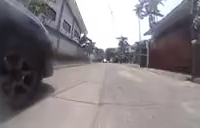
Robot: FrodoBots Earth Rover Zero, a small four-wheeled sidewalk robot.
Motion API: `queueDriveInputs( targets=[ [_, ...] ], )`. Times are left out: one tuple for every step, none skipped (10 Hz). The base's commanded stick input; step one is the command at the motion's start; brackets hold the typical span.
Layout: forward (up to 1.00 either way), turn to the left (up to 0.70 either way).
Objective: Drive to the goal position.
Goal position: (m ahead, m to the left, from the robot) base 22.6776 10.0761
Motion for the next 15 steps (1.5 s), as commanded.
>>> queueDriveInputs(
  targets=[
    [1.0,0.0],
    [1.0,0.0],
    [1.0,0.0],
    [1.0,0.0],
    [1.0,0.0],
    [1.0,0.0],
    [1.0,0.0],
    [1.0,0.0],
    [1.0,0.0],
    [1.0,0.0],
    [1.0,0.0],
    [1.0,0.0],
    [1.0,0.0],
    [1.0,0.0],
    [1.0,0.0]
  ],
)
